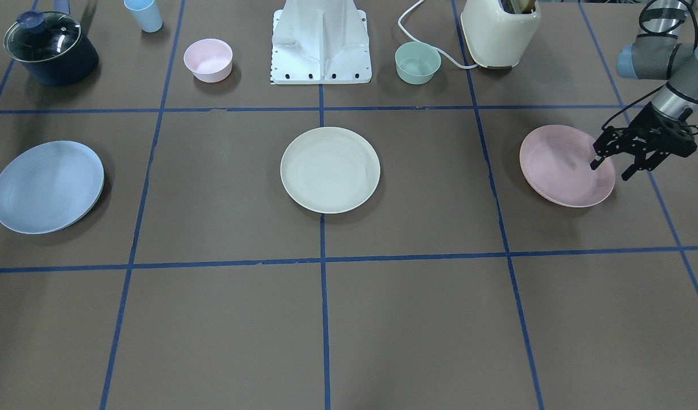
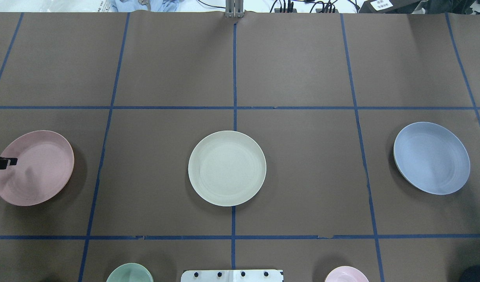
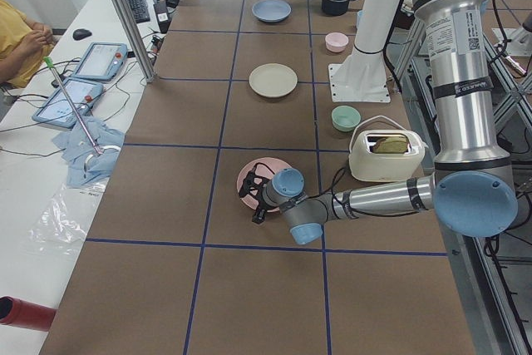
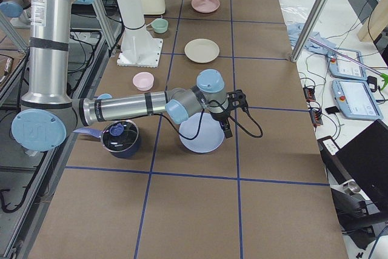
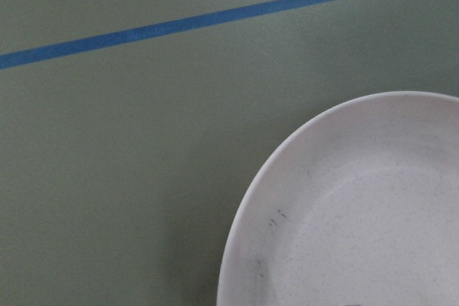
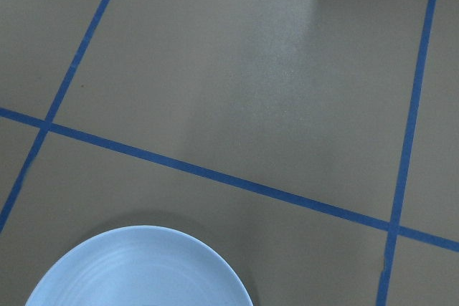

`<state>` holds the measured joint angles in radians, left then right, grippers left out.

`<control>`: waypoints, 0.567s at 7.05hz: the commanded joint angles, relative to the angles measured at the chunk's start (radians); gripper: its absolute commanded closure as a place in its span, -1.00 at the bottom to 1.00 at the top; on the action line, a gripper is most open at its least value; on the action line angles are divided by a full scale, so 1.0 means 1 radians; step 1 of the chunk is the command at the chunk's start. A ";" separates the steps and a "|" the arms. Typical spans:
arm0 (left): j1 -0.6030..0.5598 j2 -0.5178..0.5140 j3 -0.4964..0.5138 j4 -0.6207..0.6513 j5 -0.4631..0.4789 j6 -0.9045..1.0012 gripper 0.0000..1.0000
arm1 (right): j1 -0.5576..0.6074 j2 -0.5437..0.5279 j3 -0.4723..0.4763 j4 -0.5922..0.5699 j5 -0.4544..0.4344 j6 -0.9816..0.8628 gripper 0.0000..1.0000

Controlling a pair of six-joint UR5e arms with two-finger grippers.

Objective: Stack three plates with pink and blue
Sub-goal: 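Grasp the rim of the pink plate with the left gripper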

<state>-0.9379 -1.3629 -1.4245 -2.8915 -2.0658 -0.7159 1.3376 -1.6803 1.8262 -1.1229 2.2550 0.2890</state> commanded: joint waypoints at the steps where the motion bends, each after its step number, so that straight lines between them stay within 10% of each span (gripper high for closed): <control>1: 0.007 0.001 -0.001 -0.002 0.003 0.006 1.00 | 0.000 -0.001 0.001 0.000 0.000 0.001 -1.00; 4: -0.005 -0.004 -0.077 0.012 -0.092 0.007 1.00 | 0.000 0.001 0.004 0.000 0.000 0.002 -1.00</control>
<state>-0.9357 -1.3638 -1.4527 -2.8906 -2.0953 -0.7091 1.3376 -1.6804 1.8294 -1.1229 2.2554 0.2905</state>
